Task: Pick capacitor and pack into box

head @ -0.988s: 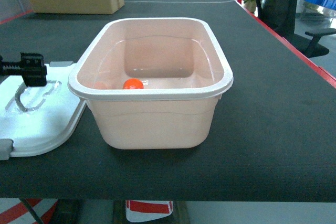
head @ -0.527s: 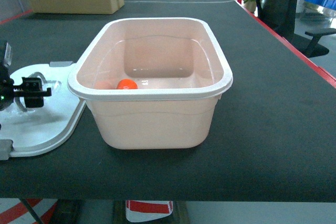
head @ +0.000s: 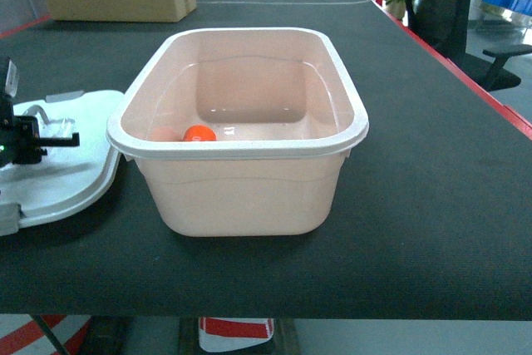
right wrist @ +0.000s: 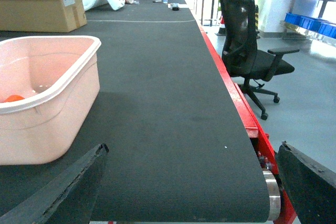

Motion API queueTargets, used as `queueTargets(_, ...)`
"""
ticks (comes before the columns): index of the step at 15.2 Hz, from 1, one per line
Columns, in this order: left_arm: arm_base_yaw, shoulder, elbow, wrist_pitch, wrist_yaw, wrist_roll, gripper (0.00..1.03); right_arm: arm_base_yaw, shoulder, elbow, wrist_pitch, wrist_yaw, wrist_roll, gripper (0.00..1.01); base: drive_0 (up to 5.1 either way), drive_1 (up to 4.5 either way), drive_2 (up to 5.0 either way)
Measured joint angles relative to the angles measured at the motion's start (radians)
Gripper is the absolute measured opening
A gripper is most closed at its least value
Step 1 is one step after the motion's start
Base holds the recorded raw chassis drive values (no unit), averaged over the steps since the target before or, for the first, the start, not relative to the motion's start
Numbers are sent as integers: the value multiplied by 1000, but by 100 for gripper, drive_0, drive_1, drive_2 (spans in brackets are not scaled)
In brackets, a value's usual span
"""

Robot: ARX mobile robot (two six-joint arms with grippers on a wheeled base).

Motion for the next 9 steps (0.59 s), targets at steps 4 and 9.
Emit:
queueTargets(4,-36,-261,112,-149,-58,-2,2,0,0,0,0,0,0,98,0,0,0)
queueTargets(9,-348,-417,164,-333,-219,-19,2,0,0,0,0,0,0,98,0,0,0)
